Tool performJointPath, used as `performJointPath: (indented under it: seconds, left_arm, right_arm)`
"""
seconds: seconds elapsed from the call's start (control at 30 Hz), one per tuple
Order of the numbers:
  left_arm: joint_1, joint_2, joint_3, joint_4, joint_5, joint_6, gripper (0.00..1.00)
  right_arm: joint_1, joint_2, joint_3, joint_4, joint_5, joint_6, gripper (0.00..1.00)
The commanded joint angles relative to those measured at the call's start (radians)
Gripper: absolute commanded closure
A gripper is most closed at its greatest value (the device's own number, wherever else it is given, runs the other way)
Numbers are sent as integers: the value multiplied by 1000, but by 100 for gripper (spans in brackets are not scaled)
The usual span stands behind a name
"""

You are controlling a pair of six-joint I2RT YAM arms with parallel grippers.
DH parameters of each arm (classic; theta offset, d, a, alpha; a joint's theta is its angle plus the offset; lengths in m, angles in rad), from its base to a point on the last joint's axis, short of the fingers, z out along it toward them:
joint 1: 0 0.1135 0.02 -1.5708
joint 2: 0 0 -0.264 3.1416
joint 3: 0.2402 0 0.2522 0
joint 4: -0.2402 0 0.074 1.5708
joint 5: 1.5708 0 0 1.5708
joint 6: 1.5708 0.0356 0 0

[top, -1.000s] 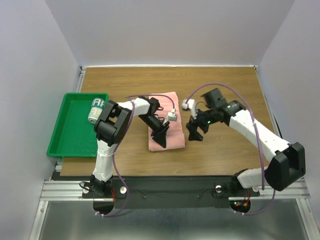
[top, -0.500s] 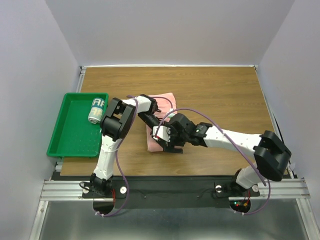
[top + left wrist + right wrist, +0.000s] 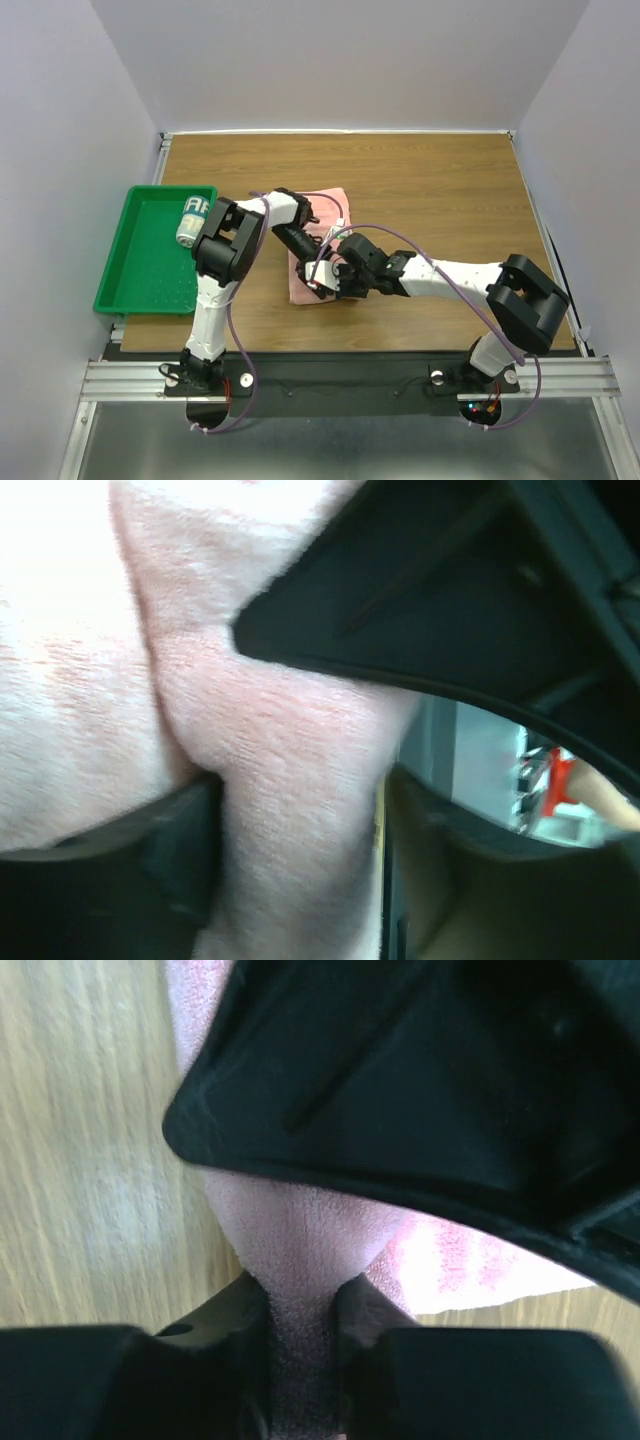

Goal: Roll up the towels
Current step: Roll the towel

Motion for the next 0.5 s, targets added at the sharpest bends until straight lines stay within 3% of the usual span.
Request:
performJointPath:
  seconds: [0.0,0.2,0.37,0.47]
  left_arm:
    - [27,-96,-43,134,-296,38,21]
    - [120,-242,3,107,-303,61,6]
    - [264,-305,47,113,-289,74,3]
    - [347,-388,12,242,-258,22,1]
  right_arm:
    - [-8,7,-30,-74,-140,19,99]
    - [-71,27,1,-192,-283,69,99]
    - [-111,71,76,-283,-392,105,99]
    - [-120,141,151,-364,-441,118,99]
